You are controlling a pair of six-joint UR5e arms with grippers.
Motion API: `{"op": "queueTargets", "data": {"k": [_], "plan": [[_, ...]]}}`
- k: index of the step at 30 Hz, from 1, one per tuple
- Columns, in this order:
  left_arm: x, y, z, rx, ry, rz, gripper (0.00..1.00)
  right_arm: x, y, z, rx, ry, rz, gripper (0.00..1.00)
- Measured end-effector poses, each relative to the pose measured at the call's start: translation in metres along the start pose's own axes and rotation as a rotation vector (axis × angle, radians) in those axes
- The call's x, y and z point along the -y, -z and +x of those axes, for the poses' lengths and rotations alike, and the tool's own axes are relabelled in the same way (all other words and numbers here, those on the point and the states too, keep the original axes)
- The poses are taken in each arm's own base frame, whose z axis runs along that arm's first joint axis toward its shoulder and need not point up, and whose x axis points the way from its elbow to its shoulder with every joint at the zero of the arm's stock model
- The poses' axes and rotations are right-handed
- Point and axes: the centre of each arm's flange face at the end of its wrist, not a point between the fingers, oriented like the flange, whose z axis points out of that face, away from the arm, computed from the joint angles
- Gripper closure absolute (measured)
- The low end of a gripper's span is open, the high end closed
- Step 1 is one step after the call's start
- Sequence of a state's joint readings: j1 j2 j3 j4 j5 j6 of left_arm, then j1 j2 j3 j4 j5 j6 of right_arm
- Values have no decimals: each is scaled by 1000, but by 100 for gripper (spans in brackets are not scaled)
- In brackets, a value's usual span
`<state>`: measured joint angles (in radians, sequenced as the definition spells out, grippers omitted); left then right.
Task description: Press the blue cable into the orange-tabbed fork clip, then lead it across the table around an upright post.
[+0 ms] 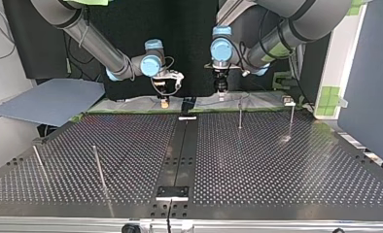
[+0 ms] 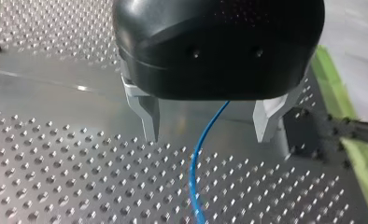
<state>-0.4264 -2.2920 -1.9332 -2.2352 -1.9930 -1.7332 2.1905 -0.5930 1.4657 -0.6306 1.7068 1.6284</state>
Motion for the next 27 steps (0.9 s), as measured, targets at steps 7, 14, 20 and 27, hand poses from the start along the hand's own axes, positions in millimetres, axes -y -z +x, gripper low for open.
{"op": "queueTargets", "data": {"k": [7, 14, 20, 27], "plan": [[0, -26, -7, 5, -2, -37, 0, 1, 0, 0, 0, 0, 3, 100], [5, -49, 10, 1, -18, -37, 0, 1, 1, -1, 10, 2, 3, 100], [7, -67, 24, -21, -36, -47, 0, 1, 2, -1, 11, 3, 2, 100], [2, -75, 23, -41, -51, -64, 0, 1, 1, -1, 11, 5, 1, 100]]}}
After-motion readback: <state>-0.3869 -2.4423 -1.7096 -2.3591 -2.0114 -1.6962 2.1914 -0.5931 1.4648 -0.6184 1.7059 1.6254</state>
